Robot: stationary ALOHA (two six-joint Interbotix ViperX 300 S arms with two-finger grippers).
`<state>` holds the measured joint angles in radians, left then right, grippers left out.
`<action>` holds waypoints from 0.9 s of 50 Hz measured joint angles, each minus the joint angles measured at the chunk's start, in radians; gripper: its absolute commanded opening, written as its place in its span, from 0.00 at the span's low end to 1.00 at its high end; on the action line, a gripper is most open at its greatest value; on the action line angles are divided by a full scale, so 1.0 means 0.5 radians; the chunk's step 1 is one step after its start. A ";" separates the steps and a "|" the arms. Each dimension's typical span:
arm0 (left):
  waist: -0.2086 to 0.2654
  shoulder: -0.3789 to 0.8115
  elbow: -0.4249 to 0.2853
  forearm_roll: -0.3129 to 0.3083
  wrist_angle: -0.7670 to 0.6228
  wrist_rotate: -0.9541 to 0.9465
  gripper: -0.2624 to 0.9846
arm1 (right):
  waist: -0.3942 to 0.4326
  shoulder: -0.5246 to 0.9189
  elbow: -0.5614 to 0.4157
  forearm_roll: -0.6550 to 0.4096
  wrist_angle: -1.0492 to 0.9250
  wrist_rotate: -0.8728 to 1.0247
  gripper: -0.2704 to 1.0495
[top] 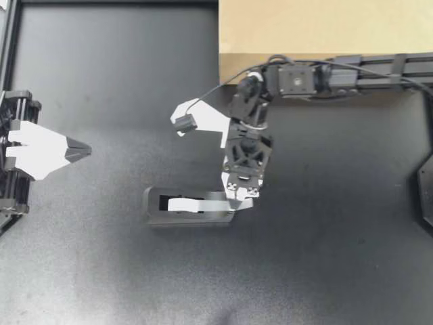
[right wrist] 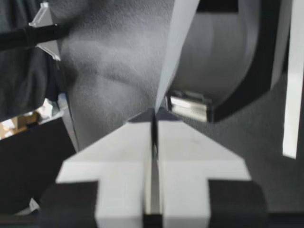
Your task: Cut a small piece of tape from the tape dispenser then place it on the cardboard box's edge.
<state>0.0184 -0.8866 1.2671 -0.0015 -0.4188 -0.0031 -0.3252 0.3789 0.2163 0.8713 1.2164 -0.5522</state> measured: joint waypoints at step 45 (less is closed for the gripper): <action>0.000 0.040 0.021 -0.012 0.000 -0.003 0.11 | -0.025 0.003 0.230 0.031 -0.264 -0.012 0.14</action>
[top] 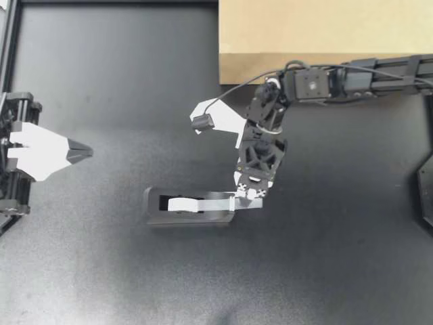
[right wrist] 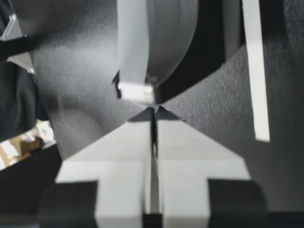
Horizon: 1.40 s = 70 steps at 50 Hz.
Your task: Cut a small piece of tape from the tape dispenser then place it on the cardboard box's edge.
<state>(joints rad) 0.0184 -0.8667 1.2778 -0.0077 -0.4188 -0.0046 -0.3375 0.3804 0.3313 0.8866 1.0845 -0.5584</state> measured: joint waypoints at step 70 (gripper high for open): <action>0.000 1.341 -0.454 -0.288 -0.666 0.021 0.54 | 0.156 -0.871 -0.055 -0.997 -0.426 0.255 0.13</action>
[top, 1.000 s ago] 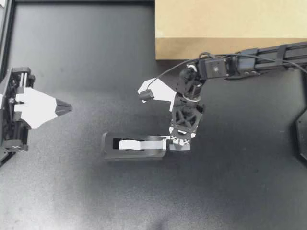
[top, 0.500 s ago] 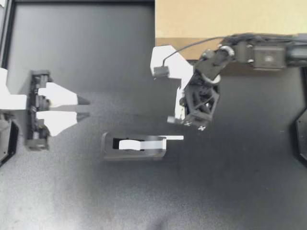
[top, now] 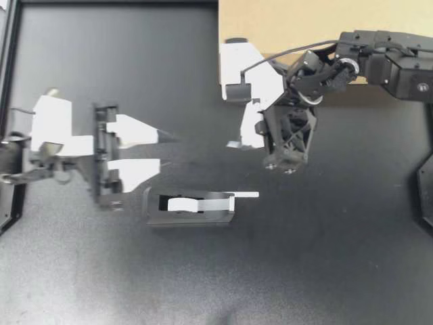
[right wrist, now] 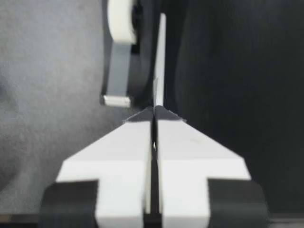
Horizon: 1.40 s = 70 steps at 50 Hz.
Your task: Cut a small piece of tape from the tape dispenser then place it on the cardboard box's edge.
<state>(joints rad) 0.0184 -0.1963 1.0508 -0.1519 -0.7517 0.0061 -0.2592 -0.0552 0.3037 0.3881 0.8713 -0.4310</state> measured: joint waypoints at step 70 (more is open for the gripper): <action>0.000 0.129 -0.138 -0.006 -0.012 0.067 0.20 | 0.058 0.307 -0.414 -0.037 0.110 -0.003 0.13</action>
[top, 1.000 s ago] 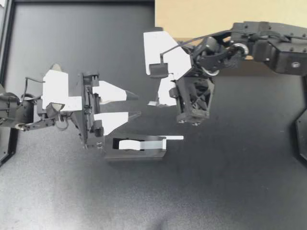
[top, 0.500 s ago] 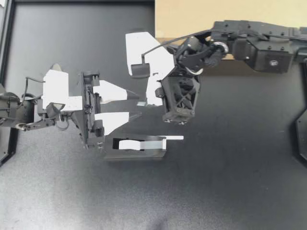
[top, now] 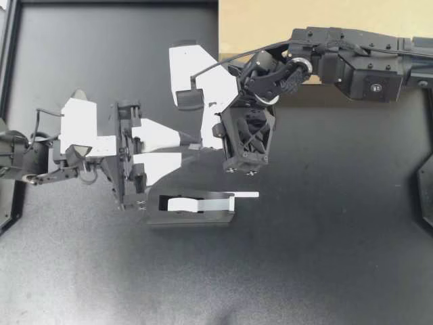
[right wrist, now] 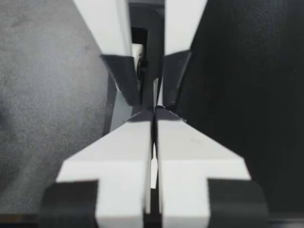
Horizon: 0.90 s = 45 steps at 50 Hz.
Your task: Cut a small piece of tape from the tape dispenser then place it on the cardboard box's edge.
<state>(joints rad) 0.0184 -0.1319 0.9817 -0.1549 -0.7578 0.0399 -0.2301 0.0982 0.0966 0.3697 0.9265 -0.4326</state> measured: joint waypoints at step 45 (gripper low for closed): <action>0.000 0.006 -0.003 -0.009 0.000 -0.009 0.14 | -0.009 0.040 0.018 0.000 -0.012 0.098 0.52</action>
<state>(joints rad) 0.0184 -0.1289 0.9802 -0.1595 -0.7578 0.0353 -0.2347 0.1181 0.1058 0.3697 0.9204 -0.3835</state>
